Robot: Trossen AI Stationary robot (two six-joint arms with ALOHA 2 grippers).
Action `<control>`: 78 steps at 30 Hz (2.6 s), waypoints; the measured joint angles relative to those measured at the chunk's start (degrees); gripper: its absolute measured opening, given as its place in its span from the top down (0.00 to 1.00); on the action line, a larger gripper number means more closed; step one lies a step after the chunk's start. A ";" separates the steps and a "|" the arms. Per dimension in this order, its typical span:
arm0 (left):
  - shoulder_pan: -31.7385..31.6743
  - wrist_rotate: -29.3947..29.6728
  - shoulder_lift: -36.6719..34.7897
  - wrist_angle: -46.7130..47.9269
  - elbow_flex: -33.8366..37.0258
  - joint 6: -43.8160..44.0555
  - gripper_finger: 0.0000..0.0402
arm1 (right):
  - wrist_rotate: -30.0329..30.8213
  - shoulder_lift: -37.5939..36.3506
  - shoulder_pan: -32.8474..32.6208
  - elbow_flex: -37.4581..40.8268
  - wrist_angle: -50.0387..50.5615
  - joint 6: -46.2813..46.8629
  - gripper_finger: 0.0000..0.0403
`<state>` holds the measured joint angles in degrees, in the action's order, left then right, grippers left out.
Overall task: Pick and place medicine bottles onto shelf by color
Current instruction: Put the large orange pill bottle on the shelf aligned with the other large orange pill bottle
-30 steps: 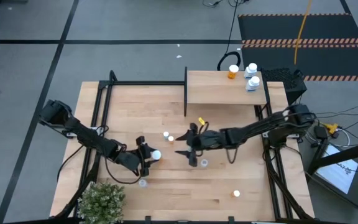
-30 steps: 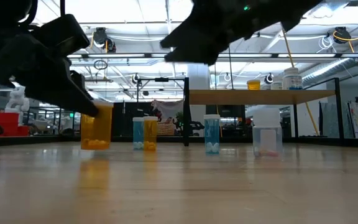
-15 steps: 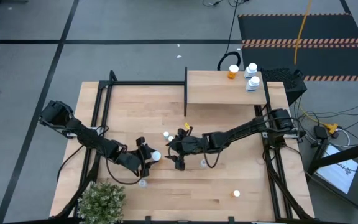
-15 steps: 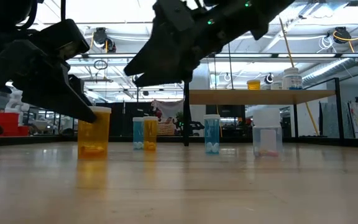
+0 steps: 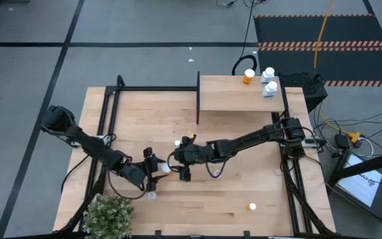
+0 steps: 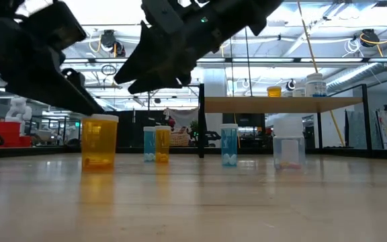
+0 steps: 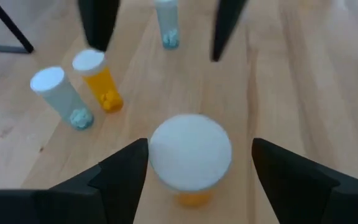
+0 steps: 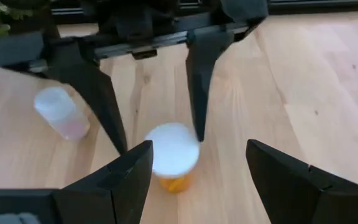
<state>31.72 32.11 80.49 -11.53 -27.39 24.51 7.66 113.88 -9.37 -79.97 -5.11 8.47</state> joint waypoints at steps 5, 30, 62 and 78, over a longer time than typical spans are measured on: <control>1.92 1.68 -1.07 6.07 -0.07 3.79 0.28 | -0.35 0.33 0.48 -2.08 1.48 -0.18 0.37; 0.90 0.43 -0.44 6.74 -0.03 8.74 0.61 | -3.46 2.31 0.55 -2.16 -3.90 -0.82 0.27; -4.32 -2.11 5.80 -6.69 -0.03 -3.64 0.61 | -7.78 2.84 0.77 -2.16 5.21 0.39 0.27; -4.32 -2.07 5.80 -6.78 -0.01 -3.82 0.61 | -9.11 4.22 1.20 -2.13 7.83 -0.61 0.29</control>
<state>27.40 30.04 86.28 -18.31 -27.40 20.69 -1.44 118.10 -8.16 -82.11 2.72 7.86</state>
